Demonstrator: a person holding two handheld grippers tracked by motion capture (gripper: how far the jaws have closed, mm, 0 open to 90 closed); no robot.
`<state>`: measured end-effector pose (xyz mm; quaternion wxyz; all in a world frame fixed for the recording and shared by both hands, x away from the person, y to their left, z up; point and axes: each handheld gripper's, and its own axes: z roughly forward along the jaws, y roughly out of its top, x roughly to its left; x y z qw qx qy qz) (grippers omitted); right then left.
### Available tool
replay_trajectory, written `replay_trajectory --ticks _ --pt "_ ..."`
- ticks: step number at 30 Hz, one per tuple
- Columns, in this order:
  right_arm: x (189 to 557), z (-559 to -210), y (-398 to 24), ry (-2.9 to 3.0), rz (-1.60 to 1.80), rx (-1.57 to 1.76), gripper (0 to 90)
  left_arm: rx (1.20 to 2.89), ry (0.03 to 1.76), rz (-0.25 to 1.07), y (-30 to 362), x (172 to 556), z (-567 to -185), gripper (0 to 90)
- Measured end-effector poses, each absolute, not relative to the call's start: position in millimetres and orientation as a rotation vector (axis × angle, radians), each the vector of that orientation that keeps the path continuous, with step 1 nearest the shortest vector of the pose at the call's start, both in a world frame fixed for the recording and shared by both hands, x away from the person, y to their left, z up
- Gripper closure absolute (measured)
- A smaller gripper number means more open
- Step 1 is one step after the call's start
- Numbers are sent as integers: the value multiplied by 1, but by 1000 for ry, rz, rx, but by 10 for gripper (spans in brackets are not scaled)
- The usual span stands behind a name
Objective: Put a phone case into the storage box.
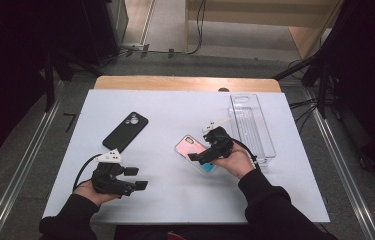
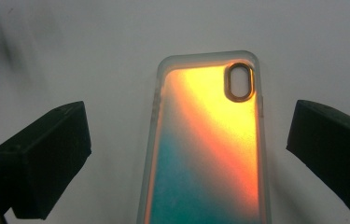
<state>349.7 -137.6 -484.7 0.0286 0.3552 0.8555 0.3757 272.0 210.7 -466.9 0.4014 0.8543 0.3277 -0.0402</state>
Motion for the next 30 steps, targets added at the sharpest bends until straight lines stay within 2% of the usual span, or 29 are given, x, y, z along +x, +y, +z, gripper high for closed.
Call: replay_trajectory --ticks 28,30 --pt "342 -517 -125 2640 1034 945 0 2157 824 -102 211 272 -467 304" --pt "338 -518 -125 2601 996 920 48 2157 824 -100 211 271 -467 304"
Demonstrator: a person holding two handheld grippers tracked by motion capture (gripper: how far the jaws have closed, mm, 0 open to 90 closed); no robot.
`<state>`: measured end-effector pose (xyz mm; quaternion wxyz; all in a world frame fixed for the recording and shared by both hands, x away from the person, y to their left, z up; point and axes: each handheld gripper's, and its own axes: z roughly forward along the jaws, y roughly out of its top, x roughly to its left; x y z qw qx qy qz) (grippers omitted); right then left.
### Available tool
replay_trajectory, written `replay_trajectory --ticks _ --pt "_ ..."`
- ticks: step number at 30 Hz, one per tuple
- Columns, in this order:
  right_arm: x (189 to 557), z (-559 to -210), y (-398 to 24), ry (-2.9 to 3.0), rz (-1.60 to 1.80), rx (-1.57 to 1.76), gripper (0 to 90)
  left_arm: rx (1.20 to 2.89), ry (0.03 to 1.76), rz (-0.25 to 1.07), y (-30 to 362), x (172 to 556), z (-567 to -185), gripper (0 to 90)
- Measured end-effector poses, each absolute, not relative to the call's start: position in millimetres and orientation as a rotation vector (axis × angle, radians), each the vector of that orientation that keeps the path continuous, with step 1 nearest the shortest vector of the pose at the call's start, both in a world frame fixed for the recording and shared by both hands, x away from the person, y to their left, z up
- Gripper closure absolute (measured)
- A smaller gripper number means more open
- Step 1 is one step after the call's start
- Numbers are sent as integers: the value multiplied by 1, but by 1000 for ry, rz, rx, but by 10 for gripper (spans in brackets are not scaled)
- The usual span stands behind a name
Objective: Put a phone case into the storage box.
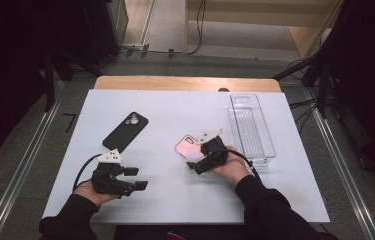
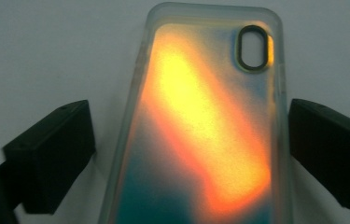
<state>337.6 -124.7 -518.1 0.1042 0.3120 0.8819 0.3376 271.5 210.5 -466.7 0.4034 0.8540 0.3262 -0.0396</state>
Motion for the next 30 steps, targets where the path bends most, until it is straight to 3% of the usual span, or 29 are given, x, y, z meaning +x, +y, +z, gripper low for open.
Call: replay_trajectory --ticks 5,19,30 --pt "336 -520 -130 2559 1035 917 135 2156 825 -104 210 272 -467 304" --pt "336 -517 -128 2548 1022 975 145 2142 839 -122 211 273 -466 304" --pt "331 -488 -127 2496 1178 1037 146 2131 891 -158 210 274 -465 304"
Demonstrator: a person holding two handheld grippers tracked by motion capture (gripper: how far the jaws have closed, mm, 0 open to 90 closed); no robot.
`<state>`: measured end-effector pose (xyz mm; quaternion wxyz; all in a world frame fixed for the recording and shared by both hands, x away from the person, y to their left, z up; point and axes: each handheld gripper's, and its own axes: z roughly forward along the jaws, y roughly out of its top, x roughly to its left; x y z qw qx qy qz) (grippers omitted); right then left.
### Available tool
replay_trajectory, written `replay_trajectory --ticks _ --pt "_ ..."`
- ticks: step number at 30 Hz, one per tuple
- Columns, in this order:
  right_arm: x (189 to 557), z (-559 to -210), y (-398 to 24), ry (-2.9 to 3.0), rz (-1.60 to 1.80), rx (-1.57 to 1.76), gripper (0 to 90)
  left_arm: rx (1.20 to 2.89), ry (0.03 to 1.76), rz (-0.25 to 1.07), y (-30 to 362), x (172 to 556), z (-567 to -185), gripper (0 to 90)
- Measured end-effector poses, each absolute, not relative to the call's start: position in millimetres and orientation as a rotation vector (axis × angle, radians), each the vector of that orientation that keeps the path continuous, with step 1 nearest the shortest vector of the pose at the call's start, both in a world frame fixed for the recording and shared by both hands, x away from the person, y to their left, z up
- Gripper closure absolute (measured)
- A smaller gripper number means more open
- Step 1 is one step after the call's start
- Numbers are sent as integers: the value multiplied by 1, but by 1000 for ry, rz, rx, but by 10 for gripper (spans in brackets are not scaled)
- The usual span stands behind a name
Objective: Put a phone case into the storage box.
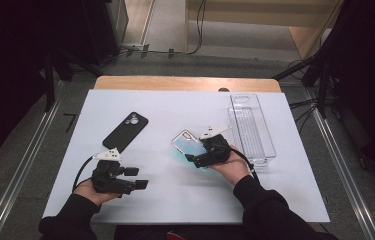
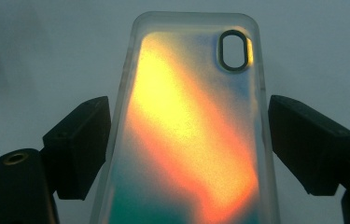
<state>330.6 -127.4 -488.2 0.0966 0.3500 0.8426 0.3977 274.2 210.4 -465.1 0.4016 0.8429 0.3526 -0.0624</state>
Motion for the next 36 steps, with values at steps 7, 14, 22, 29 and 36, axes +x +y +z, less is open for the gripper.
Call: replay_trajectory --ticks 7,14,22,29,36 --pt "322 -472 -131 2479 1262 1084 146 2118 896 -154 208 275 -461 304" --pt "306 -460 -135 2478 1318 1110 146 2138 863 -182 196 273 -459 305" --pt "299 -457 -137 2466 1322 1164 146 2114 909 -149 185 275 -451 307" --pt "291 -462 -130 2429 1321 1221 146 2078 965 -174 176 281 -441 306" --pt "288 -466 -126 2350 1369 1275 146 2081 1016 -162 170 292 -433 306"
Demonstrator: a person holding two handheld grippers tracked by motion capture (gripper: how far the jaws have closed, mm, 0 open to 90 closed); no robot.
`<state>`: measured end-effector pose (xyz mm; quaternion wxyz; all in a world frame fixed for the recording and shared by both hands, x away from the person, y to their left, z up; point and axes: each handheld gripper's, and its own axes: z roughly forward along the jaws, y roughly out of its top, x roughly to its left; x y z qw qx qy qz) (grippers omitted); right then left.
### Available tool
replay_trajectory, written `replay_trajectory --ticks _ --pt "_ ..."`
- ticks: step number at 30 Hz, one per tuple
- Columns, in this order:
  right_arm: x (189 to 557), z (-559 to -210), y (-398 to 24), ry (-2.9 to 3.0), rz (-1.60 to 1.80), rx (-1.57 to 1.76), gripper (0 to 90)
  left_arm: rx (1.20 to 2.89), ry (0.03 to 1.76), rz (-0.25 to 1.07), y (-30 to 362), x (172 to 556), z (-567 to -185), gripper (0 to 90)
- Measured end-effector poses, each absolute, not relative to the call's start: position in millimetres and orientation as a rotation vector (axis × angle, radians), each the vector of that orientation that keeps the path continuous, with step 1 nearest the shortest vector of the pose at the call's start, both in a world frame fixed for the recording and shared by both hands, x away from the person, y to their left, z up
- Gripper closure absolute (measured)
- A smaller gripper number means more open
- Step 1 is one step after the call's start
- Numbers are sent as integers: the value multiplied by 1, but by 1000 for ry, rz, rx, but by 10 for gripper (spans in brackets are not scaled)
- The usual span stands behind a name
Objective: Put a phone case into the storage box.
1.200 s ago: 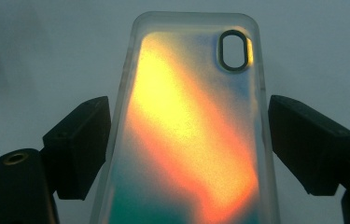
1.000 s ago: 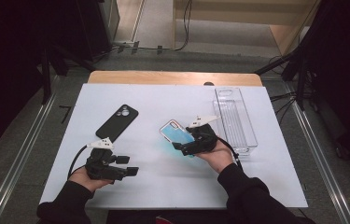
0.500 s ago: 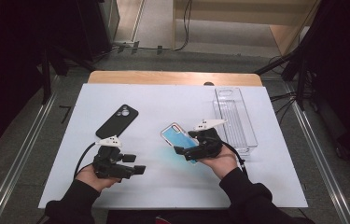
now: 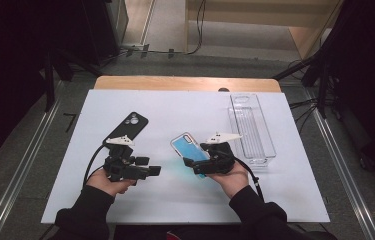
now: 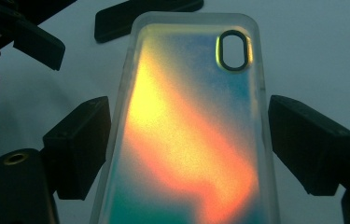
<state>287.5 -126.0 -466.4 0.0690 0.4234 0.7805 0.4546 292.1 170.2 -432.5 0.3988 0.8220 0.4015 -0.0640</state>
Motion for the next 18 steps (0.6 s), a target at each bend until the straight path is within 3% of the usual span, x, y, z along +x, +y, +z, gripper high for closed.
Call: replay_trajectory --ticks 18 --pt "285 -472 -115 2235 1469 1436 146 1994 1099 -145 150 321 -412 307"
